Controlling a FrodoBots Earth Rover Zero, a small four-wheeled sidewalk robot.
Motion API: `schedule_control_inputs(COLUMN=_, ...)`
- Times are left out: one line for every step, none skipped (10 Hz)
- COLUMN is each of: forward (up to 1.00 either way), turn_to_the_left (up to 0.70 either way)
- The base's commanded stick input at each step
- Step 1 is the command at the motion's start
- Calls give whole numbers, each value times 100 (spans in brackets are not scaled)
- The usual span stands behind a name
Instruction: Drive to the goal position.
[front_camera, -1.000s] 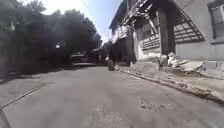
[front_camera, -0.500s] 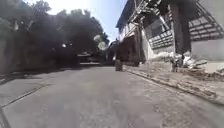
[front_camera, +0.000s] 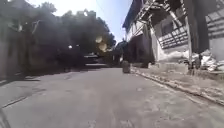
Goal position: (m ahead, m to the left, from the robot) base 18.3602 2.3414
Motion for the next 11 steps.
schedule_control_inputs(forward=100, turn_to_the_left=9)
schedule_control_inputs(forward=100, turn_to_the_left=9)
schedule_control_inputs(forward=100, turn_to_the_left=9)
schedule_control_inputs(forward=100, turn_to_the_left=9)
schedule_control_inputs(forward=100, turn_to_the_left=9)
schedule_control_inputs(forward=100, turn_to_the_left=9)
schedule_control_inputs(forward=100, turn_to_the_left=9)
schedule_control_inputs(forward=100, turn_to_the_left=9)
schedule_control_inputs(forward=100, turn_to_the_left=9)
schedule_control_inputs(forward=100, turn_to_the_left=9)
schedule_control_inputs(forward=100, turn_to_the_left=-2)
